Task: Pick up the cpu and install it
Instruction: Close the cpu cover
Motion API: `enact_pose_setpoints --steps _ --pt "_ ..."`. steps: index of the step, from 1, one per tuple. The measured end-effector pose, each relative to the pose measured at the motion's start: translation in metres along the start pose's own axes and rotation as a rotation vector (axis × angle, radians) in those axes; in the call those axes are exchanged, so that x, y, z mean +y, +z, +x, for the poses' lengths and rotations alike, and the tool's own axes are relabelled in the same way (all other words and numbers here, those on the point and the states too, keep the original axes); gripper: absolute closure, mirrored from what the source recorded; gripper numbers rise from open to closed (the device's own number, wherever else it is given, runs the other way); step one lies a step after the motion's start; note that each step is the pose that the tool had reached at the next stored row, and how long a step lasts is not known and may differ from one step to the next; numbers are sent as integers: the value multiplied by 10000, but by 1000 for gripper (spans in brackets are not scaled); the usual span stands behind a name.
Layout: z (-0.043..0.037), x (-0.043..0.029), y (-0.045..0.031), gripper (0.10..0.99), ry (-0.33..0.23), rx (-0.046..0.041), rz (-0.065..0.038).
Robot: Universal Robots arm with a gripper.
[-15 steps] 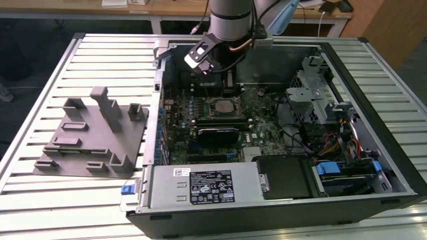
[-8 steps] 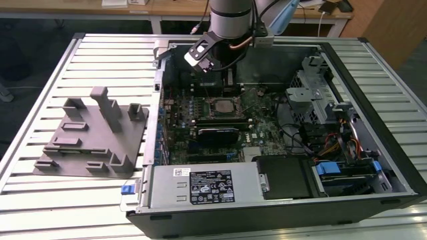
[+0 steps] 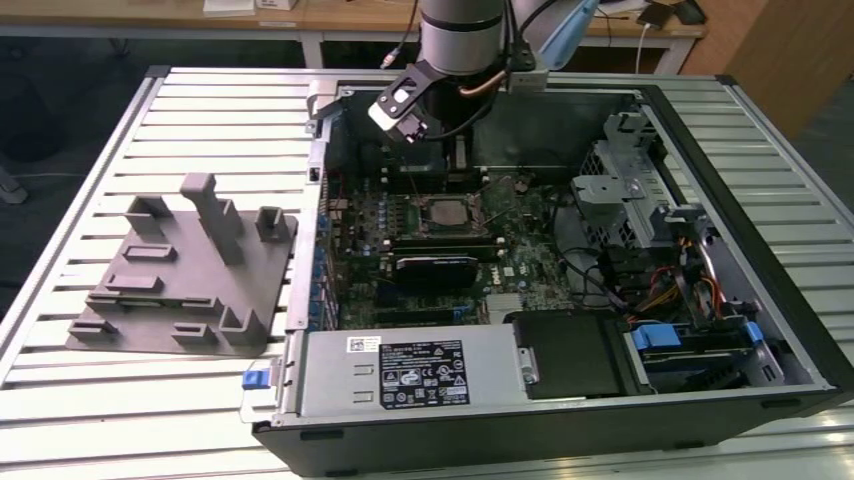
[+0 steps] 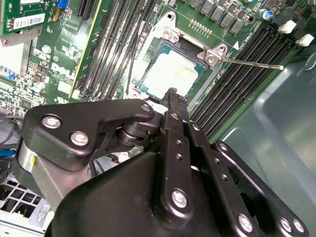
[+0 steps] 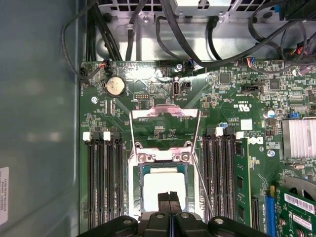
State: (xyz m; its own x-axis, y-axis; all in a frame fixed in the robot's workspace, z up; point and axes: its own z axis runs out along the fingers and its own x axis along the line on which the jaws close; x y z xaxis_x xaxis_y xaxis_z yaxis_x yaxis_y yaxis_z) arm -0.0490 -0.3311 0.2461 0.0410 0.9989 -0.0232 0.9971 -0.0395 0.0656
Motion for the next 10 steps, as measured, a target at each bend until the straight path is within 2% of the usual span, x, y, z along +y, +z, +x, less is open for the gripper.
enact_pose_setpoints --steps 10 --pt "-2 7 -100 980 3 48 1"
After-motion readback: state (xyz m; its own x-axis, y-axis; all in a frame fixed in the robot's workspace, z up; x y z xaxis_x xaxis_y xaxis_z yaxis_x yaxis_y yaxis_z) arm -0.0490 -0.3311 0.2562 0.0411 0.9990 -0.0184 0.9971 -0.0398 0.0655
